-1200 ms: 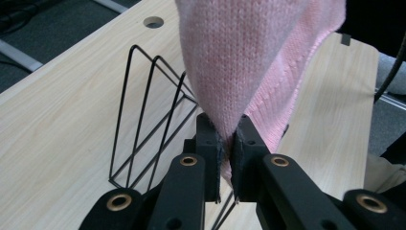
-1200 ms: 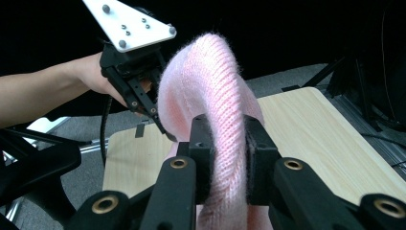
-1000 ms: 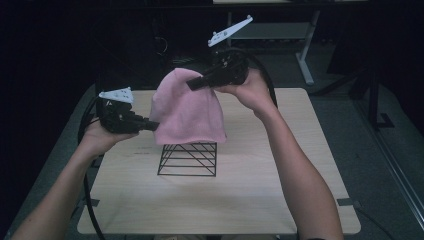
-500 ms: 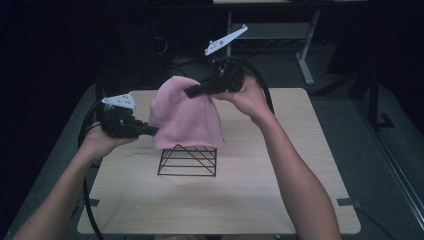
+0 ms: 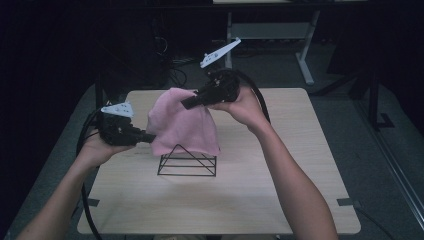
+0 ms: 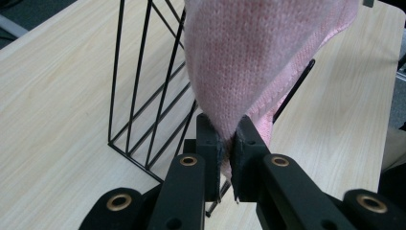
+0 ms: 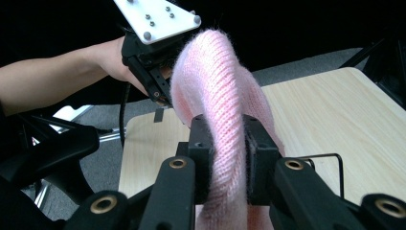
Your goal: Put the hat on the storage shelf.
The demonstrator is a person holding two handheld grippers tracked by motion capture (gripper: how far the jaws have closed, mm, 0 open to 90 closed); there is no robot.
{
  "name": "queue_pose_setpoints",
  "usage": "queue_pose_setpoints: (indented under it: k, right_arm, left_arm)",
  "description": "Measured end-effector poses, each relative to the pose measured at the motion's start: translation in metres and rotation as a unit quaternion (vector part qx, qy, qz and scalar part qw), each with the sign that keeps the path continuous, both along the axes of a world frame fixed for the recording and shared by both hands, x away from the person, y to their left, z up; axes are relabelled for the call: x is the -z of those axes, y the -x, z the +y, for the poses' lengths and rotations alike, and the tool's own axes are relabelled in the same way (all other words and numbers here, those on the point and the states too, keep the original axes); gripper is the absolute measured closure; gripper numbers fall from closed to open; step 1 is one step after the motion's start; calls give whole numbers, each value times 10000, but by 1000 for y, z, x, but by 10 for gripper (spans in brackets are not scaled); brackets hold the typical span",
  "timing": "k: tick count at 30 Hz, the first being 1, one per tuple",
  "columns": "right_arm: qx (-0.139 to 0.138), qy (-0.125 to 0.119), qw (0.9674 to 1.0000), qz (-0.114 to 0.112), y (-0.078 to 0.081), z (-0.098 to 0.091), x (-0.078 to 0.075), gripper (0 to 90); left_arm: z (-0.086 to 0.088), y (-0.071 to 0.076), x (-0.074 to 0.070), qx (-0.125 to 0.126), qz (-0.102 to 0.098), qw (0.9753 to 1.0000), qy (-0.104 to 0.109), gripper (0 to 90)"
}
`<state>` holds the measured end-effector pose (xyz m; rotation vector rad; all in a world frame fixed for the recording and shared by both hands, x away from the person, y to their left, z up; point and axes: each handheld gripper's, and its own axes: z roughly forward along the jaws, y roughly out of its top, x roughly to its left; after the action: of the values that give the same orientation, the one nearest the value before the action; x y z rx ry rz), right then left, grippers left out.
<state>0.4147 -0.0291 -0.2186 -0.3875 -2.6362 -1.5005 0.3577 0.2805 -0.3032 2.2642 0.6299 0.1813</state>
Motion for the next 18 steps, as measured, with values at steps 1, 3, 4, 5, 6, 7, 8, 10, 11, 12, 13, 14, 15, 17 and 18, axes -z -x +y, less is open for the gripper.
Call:
queue_pose_setpoints:
  k: [1,3,4,5,6,7,8,10,11,12,13,14,15,17,18]
  right_arm:
    - [3,1,10000,34,0,0,1,763]
    - [-6,32,10000,23,0,0,4,761]
    - [-23,35,10000,10,0,0,6,760]
    - [-14,27,10000,54,1,-1,8,759]
    - [-2,22,9999,103,1,-2,9,758]
    - [-27,27,10000,53,0,-3,11,756]
    - [-8,43,9999,96,1,-3,12,754]
    - [-16,52,9999,146,2,-4,16,750]
    - [-30,96,9998,162,2,-4,22,747]
    - [-30,96,9998,162,2,-4,22,747]
    - [-48,131,9998,171,2,-4,24,746]
    - [-34,150,9997,209,3,-4,26,747]
    - [-64,158,9997,192,3,-3,28,746]
    - [-80,241,9995,213,5,-2,32,745]
    - [-73,265,9994,218,5,-2,33,744]
  left_arm:
    - [-1,0,0,-3,-14,10000,-62,839]
    - [-1,1,1,19,-52,9999,-122,839]
    - [-2,1,1,9,-58,9999,-147,839]
    - [-2,1,2,14,-68,9999,-145,839]
    - [-2,1,3,9,-47,9999,-134,839]
    - [-2,1,4,0,-33,9999,-131,839]
    - [-2,1,6,-17,-29,9999,-105,839]
    - [-3,2,10,-41,2,9999,-121,839]
    - [-3,1,11,-20,-14,9998,-182,839]
    - [-3,1,13,-28,2,9998,-205,839]
    - [-3,1,15,-30,19,9997,-233,839]
    - [-4,2,16,-39,48,9996,-274,839]
    - [-4,1,17,-5,27,9993,-377,839]
    - [-7,2,19,-6,51,9990,-448,839]
    - [-8,2,20,-7,43,9989,-466,839]
